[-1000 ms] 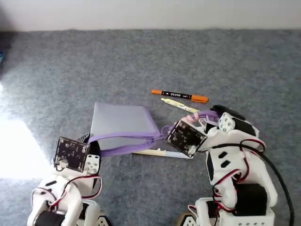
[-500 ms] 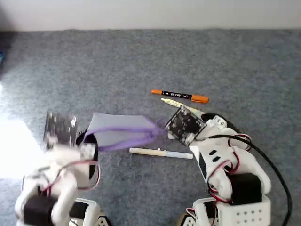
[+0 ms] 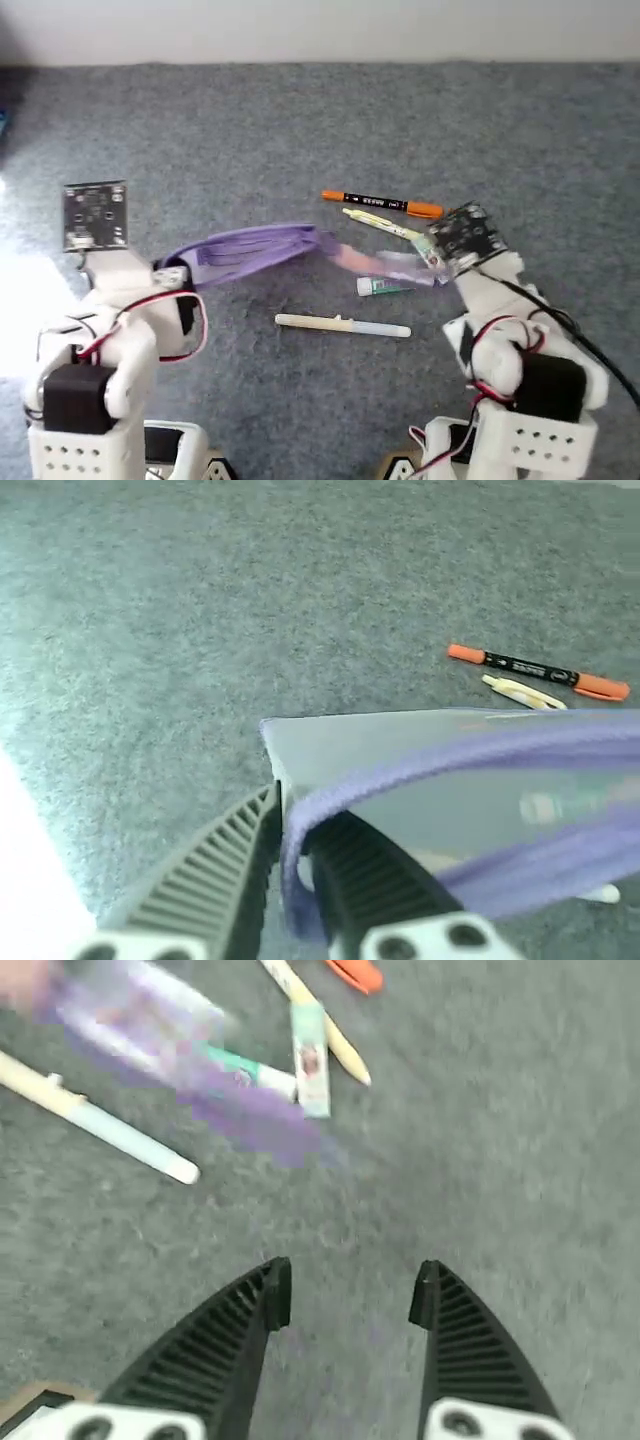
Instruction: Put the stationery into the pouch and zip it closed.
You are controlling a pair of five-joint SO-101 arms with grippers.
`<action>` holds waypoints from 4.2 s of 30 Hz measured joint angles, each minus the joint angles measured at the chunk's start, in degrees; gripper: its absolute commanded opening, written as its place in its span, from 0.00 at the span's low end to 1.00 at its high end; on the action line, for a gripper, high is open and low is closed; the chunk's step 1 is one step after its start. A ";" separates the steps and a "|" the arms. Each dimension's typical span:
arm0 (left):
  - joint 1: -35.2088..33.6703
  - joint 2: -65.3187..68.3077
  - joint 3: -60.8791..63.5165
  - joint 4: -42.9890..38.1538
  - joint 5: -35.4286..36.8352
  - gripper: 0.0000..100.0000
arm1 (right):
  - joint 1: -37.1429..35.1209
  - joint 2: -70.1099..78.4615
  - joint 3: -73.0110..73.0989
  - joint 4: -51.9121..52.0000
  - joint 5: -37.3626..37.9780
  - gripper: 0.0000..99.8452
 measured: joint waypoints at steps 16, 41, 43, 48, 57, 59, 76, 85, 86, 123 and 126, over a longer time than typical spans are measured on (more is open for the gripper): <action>-3.78 0.35 0.00 1.14 0.18 0.01 | -8.09 27.69 -1.49 -9.58 3.78 0.21; -4.04 0.09 0.26 1.14 0.18 0.01 | -16.35 89.58 -47.21 -15.30 -6.07 0.14; -4.04 0.09 0.26 1.14 0.18 0.01 | -16.09 90.11 -47.30 -15.30 -6.07 0.10; -4.04 0.09 0.26 1.14 0.18 0.01 | -14.33 90.20 -47.30 -15.30 -6.07 0.12; -4.04 0.09 0.26 1.14 0.18 0.01 | -11.96 90.20 -47.30 -12.48 -6.07 0.16; -4.04 0.09 0.26 1.14 0.18 0.01 | -11.87 90.20 -47.30 -9.85 -6.07 0.16; -4.04 0.09 0.26 1.14 0.18 0.01 | -12.22 93.54 -49.23 -7.03 -5.01 0.01; -4.04 0.09 0.26 1.14 0.18 0.01 | -12.04 83.08 -49.23 1.85 -5.01 0.01; -4.04 0.09 0.26 1.14 0.18 0.01 | -12.13 81.58 -49.23 2.90 -5.01 0.01; -4.04 0.00 0.53 1.14 0.18 0.01 | -12.57 92.04 -52.75 -10.81 3.78 0.22; -4.04 0.00 0.53 1.14 0.18 0.01 | -13.10 92.04 -52.84 -10.11 3.96 0.20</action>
